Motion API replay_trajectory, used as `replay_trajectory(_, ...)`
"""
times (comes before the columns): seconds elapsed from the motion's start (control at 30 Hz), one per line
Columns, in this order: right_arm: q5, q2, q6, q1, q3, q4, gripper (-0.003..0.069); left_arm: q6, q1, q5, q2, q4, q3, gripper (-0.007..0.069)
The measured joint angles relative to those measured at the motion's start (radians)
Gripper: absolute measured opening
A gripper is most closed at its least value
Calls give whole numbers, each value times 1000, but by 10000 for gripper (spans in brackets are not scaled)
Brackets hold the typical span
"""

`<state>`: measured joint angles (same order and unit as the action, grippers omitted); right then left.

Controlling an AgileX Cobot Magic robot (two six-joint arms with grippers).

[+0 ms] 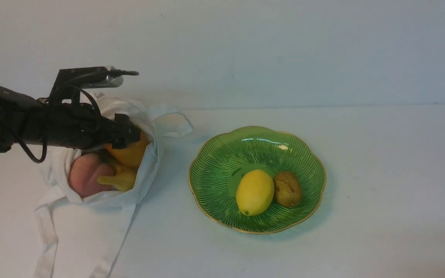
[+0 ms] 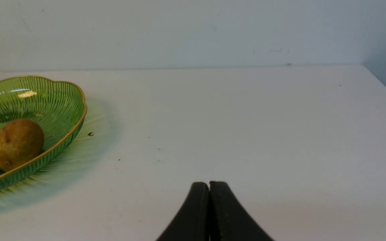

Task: Take the fruit out of the cloth bag on the white table and place them on a plate.
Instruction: 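Reach into the cloth bag and grasp the fruit inside with the left gripper, then carry the mango from the white cloth bag to the fruit plate with the left gripper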

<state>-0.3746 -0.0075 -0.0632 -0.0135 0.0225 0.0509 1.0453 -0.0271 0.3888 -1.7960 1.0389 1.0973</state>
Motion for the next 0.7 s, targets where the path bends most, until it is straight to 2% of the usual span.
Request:
replay_trajectory(0.13,0,0,0,0,0,0,-15,39,0,5,-6,1,0,518)
replay_trajectory(0.37,0,0,0,0,0,0,-15,62,0,61,33,-6,0,517)
replay_trajectory(0.5,0,0,0,0,0,0,-15,43,0,86,138,-32,0,517)
replay_trajectory(0.6,0,0,0,0,0,0,-15,4,0,89,187,-75,0,517)
replay_trajectory(0.7,0,0,0,0,0,0,-15,-136,0,148,263,-181,0,517)
